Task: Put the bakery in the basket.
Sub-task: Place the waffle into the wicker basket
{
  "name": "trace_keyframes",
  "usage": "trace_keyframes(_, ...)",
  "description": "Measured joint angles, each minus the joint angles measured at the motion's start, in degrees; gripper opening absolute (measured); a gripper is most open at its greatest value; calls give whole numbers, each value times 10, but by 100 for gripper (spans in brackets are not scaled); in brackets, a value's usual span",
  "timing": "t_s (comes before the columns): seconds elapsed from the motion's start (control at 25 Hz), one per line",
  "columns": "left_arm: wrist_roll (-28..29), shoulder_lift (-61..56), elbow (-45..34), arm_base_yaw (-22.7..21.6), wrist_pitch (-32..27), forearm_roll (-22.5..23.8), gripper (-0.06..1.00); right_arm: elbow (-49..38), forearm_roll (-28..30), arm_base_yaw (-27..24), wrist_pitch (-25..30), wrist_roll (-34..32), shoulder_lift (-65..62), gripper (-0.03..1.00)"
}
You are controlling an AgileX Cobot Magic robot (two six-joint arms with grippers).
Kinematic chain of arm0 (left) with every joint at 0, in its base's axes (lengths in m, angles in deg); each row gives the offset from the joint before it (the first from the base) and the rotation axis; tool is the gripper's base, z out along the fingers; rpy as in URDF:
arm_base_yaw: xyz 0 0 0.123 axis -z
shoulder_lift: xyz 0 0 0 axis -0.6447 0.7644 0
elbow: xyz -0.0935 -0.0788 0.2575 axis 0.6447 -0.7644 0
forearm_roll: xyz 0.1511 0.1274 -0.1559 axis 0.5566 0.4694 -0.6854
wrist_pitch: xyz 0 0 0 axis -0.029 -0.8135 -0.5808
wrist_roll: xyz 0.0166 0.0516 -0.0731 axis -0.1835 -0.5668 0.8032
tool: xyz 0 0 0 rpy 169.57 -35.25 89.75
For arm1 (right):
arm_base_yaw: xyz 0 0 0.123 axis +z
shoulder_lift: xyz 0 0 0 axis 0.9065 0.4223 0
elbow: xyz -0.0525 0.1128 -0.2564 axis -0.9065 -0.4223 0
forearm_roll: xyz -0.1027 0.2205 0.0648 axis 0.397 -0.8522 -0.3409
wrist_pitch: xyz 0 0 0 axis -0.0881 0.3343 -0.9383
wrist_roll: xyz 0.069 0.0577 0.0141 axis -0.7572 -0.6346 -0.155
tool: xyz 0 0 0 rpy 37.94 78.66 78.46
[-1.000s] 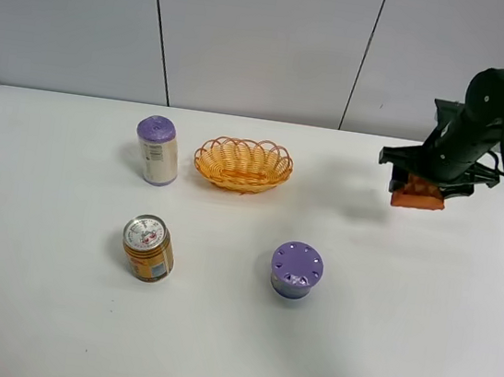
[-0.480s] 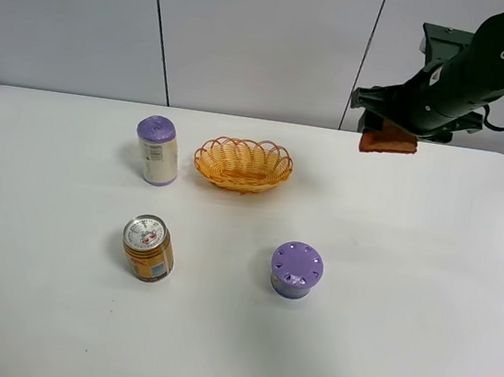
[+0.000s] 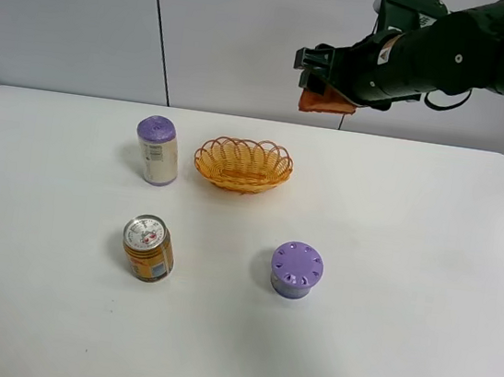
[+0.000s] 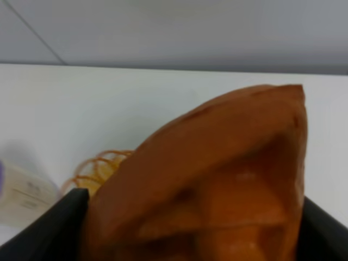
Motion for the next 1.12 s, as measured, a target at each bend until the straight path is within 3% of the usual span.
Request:
trace_keyframes(0.64,0,0,0,0,0,0,99,197,17,46,2,-11,214,66)
trace_keyframes(1.12,0,0,0,0,0,0,99,219,8,53,-17,-39,313,66)
